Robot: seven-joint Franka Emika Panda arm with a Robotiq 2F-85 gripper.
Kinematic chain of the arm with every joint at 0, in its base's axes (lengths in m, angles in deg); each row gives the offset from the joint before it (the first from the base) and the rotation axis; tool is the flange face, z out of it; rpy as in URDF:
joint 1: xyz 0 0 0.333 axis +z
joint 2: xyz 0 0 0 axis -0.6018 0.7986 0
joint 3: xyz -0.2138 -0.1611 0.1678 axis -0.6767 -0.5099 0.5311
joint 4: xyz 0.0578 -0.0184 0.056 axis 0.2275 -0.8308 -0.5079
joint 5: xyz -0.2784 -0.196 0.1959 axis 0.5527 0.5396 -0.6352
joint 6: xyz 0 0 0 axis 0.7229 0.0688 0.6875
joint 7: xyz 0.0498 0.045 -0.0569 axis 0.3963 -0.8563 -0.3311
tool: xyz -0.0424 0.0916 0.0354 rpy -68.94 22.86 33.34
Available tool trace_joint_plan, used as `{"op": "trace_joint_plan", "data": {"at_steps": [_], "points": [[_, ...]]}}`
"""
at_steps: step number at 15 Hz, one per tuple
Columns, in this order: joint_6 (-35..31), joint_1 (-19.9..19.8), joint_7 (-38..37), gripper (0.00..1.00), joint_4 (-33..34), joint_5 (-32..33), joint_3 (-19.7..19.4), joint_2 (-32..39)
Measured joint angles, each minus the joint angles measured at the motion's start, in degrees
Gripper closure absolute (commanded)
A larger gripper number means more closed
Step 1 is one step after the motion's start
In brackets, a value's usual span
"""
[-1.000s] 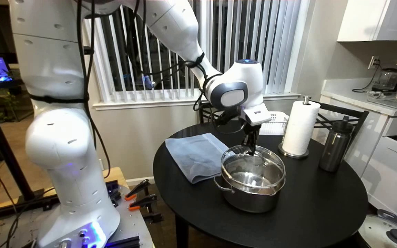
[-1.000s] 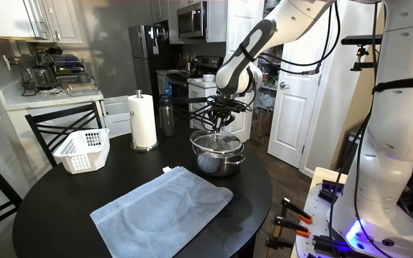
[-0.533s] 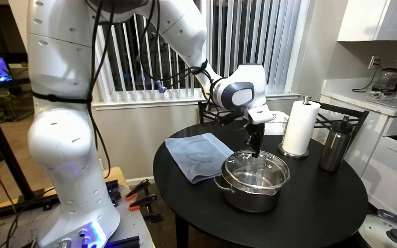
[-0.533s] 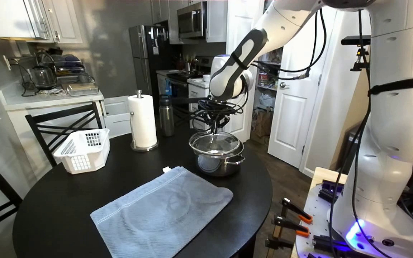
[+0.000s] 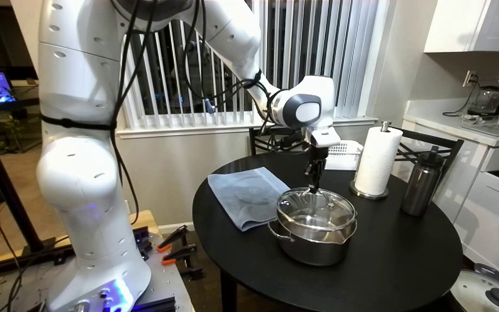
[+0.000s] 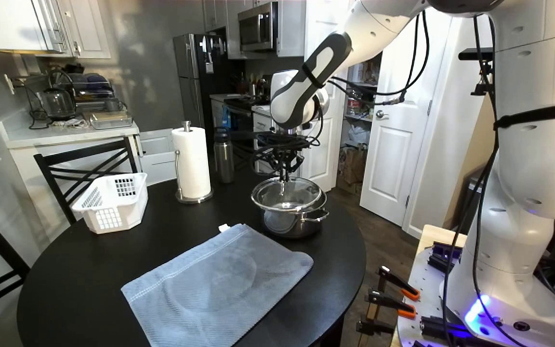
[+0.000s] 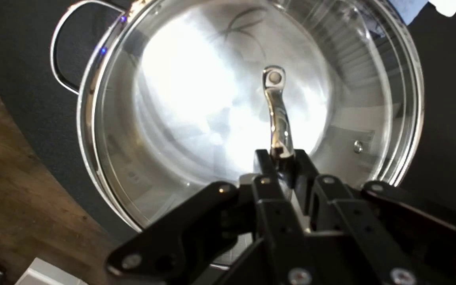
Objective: Put the lid on the pot
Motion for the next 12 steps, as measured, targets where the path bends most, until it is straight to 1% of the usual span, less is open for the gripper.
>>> {"op": "trace_joint_plan", "data": {"at_steps": [2,6,12], "points": [[1.65,0.01,0.0,0.96,0.46,0.0,0.05,0.0],[1.61,-0.1,0.0,0.96,0.41,-0.35,0.08,0.0],[-2.29,-1.8,1.03,0.96,-0.6,-8.49,2.05,0.0]]}}
